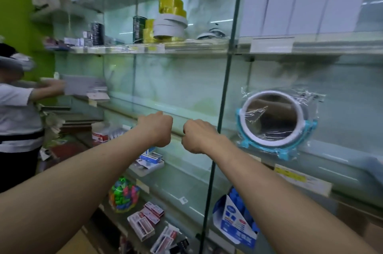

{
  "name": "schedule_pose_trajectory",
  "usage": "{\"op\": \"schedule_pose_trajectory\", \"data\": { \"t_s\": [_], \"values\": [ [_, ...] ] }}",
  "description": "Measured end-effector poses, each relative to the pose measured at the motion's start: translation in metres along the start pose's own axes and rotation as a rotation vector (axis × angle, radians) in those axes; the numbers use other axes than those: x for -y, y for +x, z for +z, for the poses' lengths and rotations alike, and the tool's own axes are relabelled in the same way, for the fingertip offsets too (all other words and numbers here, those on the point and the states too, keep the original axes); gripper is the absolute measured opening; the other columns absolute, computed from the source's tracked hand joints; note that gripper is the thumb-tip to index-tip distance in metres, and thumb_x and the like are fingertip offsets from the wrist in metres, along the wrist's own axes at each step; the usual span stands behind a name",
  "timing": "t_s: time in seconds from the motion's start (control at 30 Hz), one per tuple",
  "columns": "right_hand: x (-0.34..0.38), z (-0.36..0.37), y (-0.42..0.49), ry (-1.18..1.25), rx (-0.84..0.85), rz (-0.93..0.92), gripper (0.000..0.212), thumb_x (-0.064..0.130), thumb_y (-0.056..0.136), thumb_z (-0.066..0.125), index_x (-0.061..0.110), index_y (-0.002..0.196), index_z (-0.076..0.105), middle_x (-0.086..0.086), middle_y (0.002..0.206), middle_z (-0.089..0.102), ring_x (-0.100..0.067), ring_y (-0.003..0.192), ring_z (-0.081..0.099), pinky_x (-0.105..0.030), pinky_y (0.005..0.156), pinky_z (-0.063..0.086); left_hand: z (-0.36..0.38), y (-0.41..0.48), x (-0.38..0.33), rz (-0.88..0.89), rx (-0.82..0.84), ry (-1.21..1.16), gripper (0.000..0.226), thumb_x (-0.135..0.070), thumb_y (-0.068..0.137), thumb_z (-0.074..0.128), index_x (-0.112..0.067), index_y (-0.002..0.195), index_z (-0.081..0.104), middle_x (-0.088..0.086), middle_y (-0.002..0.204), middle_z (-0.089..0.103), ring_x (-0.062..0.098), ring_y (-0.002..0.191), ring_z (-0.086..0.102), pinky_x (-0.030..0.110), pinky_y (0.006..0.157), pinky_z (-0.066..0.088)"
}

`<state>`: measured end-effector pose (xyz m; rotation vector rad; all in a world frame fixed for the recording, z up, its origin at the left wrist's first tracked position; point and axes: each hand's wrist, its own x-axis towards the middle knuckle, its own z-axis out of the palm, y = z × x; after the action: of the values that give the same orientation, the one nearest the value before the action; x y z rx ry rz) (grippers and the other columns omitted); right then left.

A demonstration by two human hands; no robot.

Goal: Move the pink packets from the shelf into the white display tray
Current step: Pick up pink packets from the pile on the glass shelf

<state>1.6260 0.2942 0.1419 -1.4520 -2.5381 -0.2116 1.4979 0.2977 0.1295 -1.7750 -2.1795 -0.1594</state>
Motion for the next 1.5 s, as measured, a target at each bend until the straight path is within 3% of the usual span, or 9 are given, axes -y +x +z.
{"op": "schedule_pose_trajectory", "data": {
  "t_s": [0.17, 0.23, 0.3, 0.63, 0.77, 0.83, 0.97, 1.13, 1.5],
  "values": [
    [0.026, 0.014, 0.045, 0.001, 0.034, -0.032, 0.027, 0.004, 0.090, 0.047, 0.013, 0.067, 0.035, -0.010, 0.097, 0.057, -0.032, 0.090, 0.051, -0.029, 0.062, 0.034, 0.023, 0.031, 0.038, -0.038, 0.020, 0.000, 0.044, -0.024, 0.088, 0.054, -0.023, 0.131, 0.046, 0.005, 0.127, 0.047, 0.025, 0.118, 0.053, 0.038, 0.093, 0.040],
    [0.035, 0.020, 0.067, 0.015, 0.020, -0.049, 0.004, 0.007, 0.090, 0.048, 0.007, 0.090, 0.053, -0.013, 0.118, 0.058, -0.032, 0.102, 0.054, -0.028, 0.070, 0.035, 0.031, 0.044, 0.051, -0.055, 0.027, 0.005, 0.045, -0.023, 0.088, 0.054, -0.023, 0.132, 0.045, 0.006, 0.129, 0.047, 0.025, 0.119, 0.052, 0.039, 0.095, 0.039],
    [0.043, 0.029, 0.091, 0.022, 0.002, -0.052, 0.021, 0.009, 0.090, 0.051, 0.006, 0.111, 0.055, -0.013, 0.122, 0.057, -0.031, 0.110, 0.055, -0.029, 0.073, 0.036, 0.039, 0.059, 0.065, -0.079, 0.035, 0.010, 0.047, -0.023, 0.088, 0.054, -0.024, 0.134, 0.044, 0.006, 0.129, 0.047, 0.027, 0.119, 0.052, 0.041, 0.096, 0.037],
    [0.062, 0.055, 0.225, 0.059, -0.002, -0.102, 0.022, 0.010, 0.091, 0.052, 0.008, 0.112, 0.055, -0.010, 0.114, 0.058, -0.026, 0.086, 0.047, -0.030, 0.070, 0.038, 0.073, 0.163, 0.123, -0.116, 0.029, 0.066, 0.049, -0.021, 0.089, 0.050, -0.023, 0.137, 0.043, 0.006, 0.134, 0.047, 0.026, 0.119, 0.052, 0.043, 0.095, 0.042],
    [0.071, 0.066, 0.269, 0.064, 0.004, -0.116, 0.005, 0.009, 0.090, 0.051, 0.009, 0.086, 0.047, -0.005, 0.090, 0.047, -0.024, 0.082, 0.044, -0.031, 0.067, 0.037, 0.088, 0.197, 0.142, -0.123, 0.048, 0.072, 0.049, -0.020, 0.088, 0.053, -0.022, 0.137, 0.043, 0.007, 0.133, 0.047, 0.028, 0.119, 0.052, 0.044, 0.095, 0.042],
    [0.075, 0.075, 0.288, 0.059, 0.023, -0.116, 0.021, 0.007, 0.089, 0.050, 0.011, 0.072, 0.037, -0.002, 0.076, 0.041, -0.024, 0.080, 0.044, -0.029, 0.059, 0.035, 0.096, 0.210, 0.151, -0.129, 0.056, 0.087, 0.048, -0.021, 0.089, 0.052, -0.022, 0.136, 0.044, 0.007, 0.133, 0.048, 0.028, 0.118, 0.052, 0.043, 0.094, 0.042],
    [0.085, 0.089, 0.320, 0.063, 0.015, -0.136, 0.009, 0.006, 0.089, 0.048, 0.011, 0.088, 0.041, -0.001, 0.071, 0.036, -0.024, 0.079, 0.045, -0.026, 0.048, 0.027, 0.114, 0.235, 0.169, -0.128, 0.064, 0.093, 0.047, -0.022, 0.089, 0.053, -0.020, 0.135, 0.044, 0.007, 0.130, 0.050, 0.027, 0.116, 0.053, 0.041, 0.091, 0.043],
    [0.103, 0.102, 0.351, 0.047, 0.043, -0.134, 0.011, 0.007, 0.091, 0.047, 0.011, 0.082, 0.041, -0.004, 0.080, 0.042, -0.024, 0.080, 0.045, -0.030, 0.060, 0.036, 0.130, 0.260, 0.196, -0.120, 0.069, 0.085, 0.049, -0.023, 0.089, 0.053, -0.021, 0.137, 0.042, 0.008, 0.132, 0.048, 0.028, 0.119, 0.051, 0.042, 0.093, 0.042],
    [0.180, 0.115, 0.434, 0.029, 0.000, -0.010, 0.032, 0.006, 0.088, 0.046, 0.016, 0.064, 0.028, -0.001, 0.068, 0.034, -0.016, 0.058, 0.036, -0.026, 0.046, 0.023, 0.152, 0.323, 0.294, -0.045, 0.036, 0.059, 0.051, -0.020, 0.087, 0.054, -0.022, 0.136, 0.042, 0.007, 0.132, 0.046, 0.028, 0.120, 0.050, 0.044, 0.094, 0.038]
  ]
}}
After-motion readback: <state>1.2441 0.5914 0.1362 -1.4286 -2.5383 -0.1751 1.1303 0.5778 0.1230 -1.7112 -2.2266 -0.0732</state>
